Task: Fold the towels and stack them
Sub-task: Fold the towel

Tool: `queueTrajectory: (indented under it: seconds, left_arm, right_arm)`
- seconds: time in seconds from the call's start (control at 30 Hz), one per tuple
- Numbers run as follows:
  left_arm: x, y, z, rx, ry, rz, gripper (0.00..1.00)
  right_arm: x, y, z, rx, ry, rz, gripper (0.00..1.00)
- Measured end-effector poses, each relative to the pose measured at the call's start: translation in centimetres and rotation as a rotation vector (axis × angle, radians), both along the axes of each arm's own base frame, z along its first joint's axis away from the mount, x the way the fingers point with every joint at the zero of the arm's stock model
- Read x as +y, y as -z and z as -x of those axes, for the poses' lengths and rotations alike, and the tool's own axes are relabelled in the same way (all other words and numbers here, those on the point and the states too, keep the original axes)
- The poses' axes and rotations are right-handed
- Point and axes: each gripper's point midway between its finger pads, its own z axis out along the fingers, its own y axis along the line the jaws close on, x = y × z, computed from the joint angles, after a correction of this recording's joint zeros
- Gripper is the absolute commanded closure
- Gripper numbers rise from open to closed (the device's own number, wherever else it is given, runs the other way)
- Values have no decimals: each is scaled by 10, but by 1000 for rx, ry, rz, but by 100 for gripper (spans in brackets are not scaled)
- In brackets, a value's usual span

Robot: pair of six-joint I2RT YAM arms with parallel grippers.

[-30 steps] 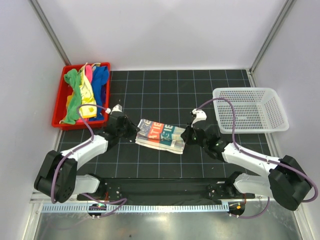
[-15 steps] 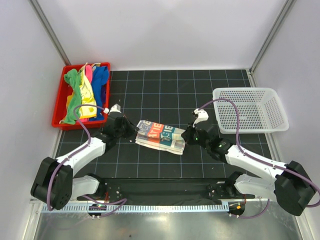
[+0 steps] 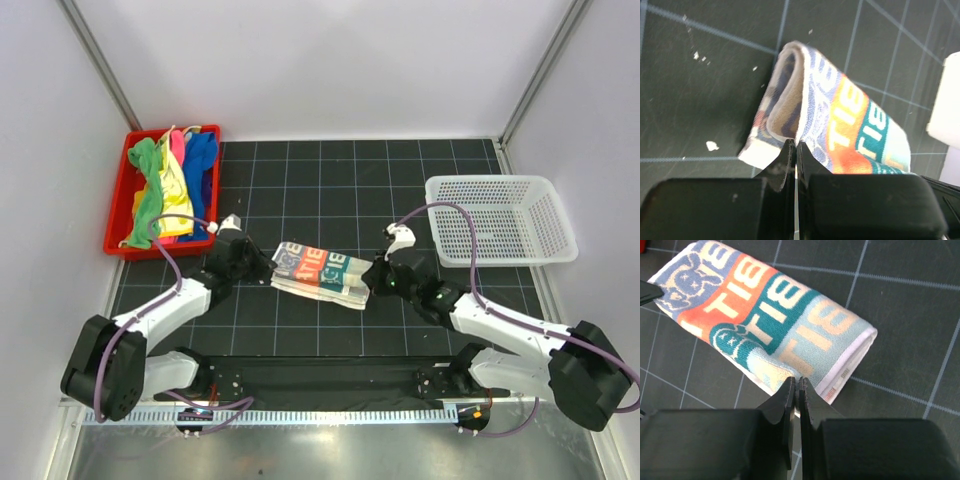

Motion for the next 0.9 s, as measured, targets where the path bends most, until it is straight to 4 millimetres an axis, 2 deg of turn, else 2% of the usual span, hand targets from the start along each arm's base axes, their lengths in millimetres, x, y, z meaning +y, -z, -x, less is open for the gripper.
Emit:
queueTrajectory:
  seconds: [0.13,0.33,0.4,0.53,0.67,0.87,0.9]
  left_arm:
    - [3,17,9,31,3,-10,99]
    - [4,46,19,93,17,-24,88]
    - [3,48,19,96,19,-23,81]
    - [1,45,18,83,29,-15,71]
    - [2,36,18,58,40,-16,66]
    - [-3,2,10,-24,71,-8,67]
    - [-5,-3,9,-31,77,-9,67]
  right_arm:
    - [-3,16,8,37,4,-1,84]
    - [-5,29,15,72,10,-7,68]
    - [-6,31,16,78,11,-8,59]
    - [-7,30,18,80,13,-12,49]
    - [-9,19,19,64,15,-24,50]
    - [-8,-2,18,54,28,-51,62]
    - [-6,-4,17,57,31,-56,66]
